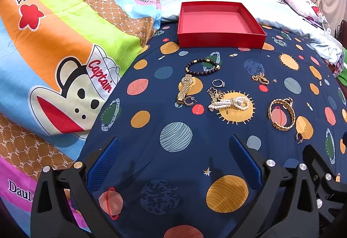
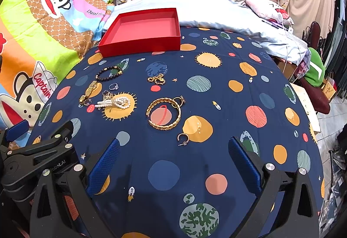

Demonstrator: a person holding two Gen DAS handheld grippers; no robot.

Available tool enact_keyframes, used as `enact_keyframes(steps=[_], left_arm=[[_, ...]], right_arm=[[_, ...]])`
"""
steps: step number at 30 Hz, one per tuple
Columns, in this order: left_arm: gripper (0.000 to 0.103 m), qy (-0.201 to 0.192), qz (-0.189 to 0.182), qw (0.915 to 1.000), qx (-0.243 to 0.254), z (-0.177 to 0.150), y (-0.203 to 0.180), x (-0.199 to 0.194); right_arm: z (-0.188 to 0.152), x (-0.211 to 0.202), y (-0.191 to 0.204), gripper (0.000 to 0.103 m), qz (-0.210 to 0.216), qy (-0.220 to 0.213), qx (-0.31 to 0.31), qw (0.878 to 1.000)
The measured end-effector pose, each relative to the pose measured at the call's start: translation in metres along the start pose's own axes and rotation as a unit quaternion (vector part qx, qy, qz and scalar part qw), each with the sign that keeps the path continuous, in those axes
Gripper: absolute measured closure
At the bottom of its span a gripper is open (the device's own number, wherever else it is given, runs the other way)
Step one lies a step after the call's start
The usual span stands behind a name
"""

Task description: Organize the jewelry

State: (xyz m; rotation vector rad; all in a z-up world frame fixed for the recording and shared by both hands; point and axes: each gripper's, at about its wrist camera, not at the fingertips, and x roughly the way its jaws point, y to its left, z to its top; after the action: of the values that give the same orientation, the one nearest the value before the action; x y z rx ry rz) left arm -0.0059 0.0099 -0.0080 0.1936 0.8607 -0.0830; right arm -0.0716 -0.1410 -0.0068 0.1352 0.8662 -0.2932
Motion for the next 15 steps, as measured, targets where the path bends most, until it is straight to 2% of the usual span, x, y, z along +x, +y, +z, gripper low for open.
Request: enact_keyframes(steps=[8,15], left_arm=[[0.005,0.007,-0.014,0.9999,0.002,0.001,0.006,0.013],[0.005,0.023,0.008,0.9993,-0.028,0.002,0.037,0.039]], right_arm=[[0.0,0.011,-0.005,0.005,-0.007,-0.002,0.009,1.0],[0.007,0.035,-0.007,0.005,0.007,0.02,0.017,1.0]])
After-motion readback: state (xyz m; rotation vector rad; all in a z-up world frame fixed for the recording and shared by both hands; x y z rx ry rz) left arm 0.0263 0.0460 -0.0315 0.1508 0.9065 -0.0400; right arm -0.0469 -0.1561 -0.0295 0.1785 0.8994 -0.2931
